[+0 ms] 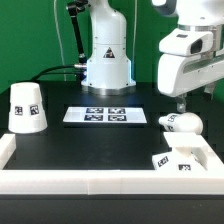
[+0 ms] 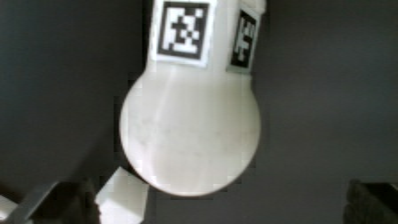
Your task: Assemble lamp
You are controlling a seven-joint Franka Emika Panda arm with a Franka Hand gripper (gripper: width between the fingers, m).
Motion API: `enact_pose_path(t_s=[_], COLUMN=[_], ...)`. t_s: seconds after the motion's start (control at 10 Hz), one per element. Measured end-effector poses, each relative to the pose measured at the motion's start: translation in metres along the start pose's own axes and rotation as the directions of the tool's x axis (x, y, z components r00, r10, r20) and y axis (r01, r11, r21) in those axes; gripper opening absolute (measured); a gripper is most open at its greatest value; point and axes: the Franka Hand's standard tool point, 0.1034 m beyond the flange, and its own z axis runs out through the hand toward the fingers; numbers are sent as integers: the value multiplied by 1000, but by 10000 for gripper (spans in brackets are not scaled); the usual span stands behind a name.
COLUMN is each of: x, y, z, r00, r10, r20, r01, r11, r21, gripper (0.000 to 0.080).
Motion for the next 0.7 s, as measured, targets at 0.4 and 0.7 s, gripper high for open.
enact_pose_path(t_s=[0.4, 0.7], x=[-8, -8], y=[17, 10], z=[-1, 1], r00=[977, 917], r10=[-29, -35], r20=[210, 397], r01=[26, 16], r11=[999, 999], r21=[18, 51], gripper=[699, 699])
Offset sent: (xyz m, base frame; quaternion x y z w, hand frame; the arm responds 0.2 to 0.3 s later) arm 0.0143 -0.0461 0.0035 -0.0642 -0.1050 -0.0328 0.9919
